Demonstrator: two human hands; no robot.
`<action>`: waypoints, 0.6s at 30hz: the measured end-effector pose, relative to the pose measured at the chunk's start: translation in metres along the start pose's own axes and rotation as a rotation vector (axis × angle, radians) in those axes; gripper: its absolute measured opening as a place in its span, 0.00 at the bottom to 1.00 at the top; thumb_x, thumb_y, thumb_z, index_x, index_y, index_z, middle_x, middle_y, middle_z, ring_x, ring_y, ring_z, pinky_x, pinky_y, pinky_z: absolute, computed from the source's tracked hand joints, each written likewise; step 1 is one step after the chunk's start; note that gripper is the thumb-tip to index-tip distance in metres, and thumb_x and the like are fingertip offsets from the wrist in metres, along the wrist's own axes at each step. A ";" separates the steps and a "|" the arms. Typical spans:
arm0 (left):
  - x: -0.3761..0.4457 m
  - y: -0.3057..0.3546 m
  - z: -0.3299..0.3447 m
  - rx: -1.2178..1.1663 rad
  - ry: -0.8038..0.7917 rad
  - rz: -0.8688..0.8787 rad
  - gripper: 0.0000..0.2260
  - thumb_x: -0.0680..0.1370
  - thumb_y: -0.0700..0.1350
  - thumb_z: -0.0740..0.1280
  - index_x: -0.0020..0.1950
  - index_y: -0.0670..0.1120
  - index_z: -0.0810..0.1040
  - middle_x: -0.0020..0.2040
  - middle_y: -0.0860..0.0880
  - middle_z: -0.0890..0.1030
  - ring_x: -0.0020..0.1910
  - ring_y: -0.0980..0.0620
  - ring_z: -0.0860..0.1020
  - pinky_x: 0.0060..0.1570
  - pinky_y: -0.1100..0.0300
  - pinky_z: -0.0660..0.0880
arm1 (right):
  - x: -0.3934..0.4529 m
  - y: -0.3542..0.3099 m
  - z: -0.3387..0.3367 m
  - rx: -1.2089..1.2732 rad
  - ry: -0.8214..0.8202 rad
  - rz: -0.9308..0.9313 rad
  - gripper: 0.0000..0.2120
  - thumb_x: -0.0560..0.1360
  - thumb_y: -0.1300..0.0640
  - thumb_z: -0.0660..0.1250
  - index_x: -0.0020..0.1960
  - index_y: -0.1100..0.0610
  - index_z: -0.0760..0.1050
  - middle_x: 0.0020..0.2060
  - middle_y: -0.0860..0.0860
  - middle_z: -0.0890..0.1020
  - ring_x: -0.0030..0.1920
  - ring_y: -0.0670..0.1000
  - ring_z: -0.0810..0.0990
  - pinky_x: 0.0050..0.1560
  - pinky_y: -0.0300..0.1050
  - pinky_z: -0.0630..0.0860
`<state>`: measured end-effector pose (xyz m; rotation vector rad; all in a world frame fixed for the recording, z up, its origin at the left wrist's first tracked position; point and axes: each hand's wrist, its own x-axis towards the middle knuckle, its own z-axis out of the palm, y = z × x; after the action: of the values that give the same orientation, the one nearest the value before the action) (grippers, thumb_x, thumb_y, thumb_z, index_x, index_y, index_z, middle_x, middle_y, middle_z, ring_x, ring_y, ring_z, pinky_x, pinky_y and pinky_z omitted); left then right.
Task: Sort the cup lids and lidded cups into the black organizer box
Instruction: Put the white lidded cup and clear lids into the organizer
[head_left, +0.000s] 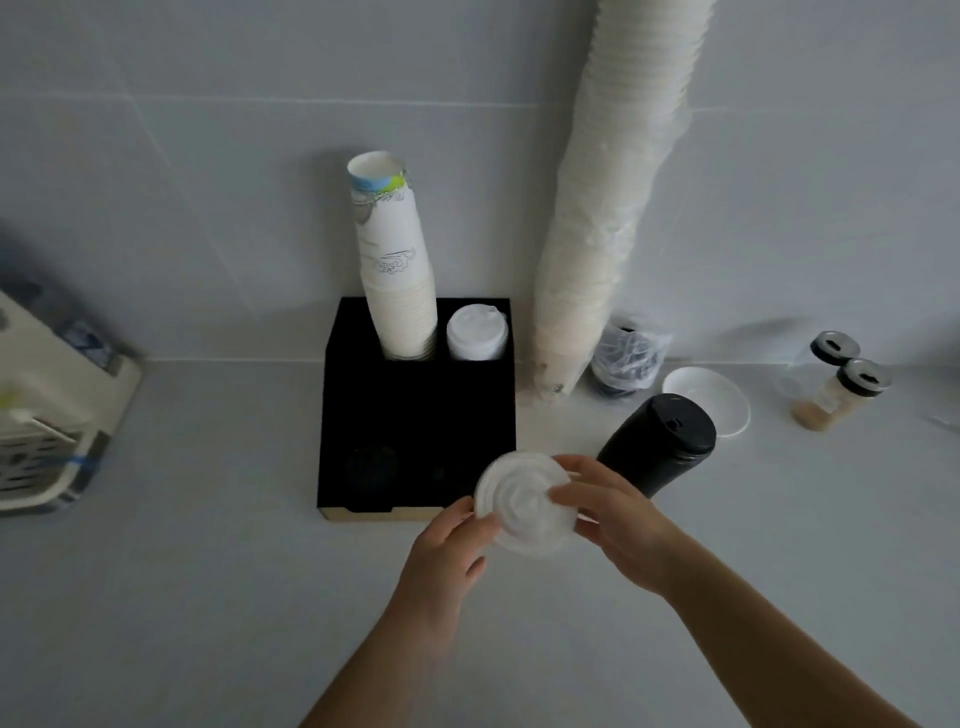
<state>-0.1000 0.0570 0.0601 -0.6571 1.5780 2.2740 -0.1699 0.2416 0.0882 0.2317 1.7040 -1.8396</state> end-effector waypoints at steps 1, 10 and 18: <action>0.001 0.003 -0.007 -0.007 0.002 -0.003 0.15 0.67 0.50 0.72 0.53 0.58 0.79 0.58 0.51 0.81 0.62 0.52 0.76 0.68 0.52 0.68 | 0.008 -0.002 0.009 -0.019 -0.010 0.000 0.23 0.64 0.58 0.70 0.60 0.56 0.78 0.55 0.56 0.84 0.55 0.55 0.82 0.58 0.47 0.76; 0.011 0.004 -0.032 -0.163 0.006 -0.043 0.09 0.76 0.44 0.68 0.52 0.57 0.76 0.57 0.53 0.79 0.63 0.51 0.73 0.71 0.51 0.65 | 0.053 -0.025 0.047 -0.220 -0.052 0.047 0.21 0.68 0.60 0.68 0.61 0.60 0.78 0.56 0.62 0.81 0.53 0.56 0.79 0.56 0.48 0.76; 0.035 0.011 -0.042 -0.213 0.010 -0.022 0.13 0.75 0.44 0.69 0.59 0.56 0.77 0.57 0.53 0.81 0.59 0.59 0.75 0.65 0.58 0.67 | 0.096 -0.050 0.066 -0.386 -0.102 0.163 0.27 0.60 0.58 0.64 0.59 0.56 0.76 0.52 0.54 0.79 0.52 0.53 0.77 0.46 0.44 0.74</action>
<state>-0.1271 0.0128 0.0380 -0.7357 1.3370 2.4468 -0.2552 0.1479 0.0914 0.1100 1.8668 -1.3509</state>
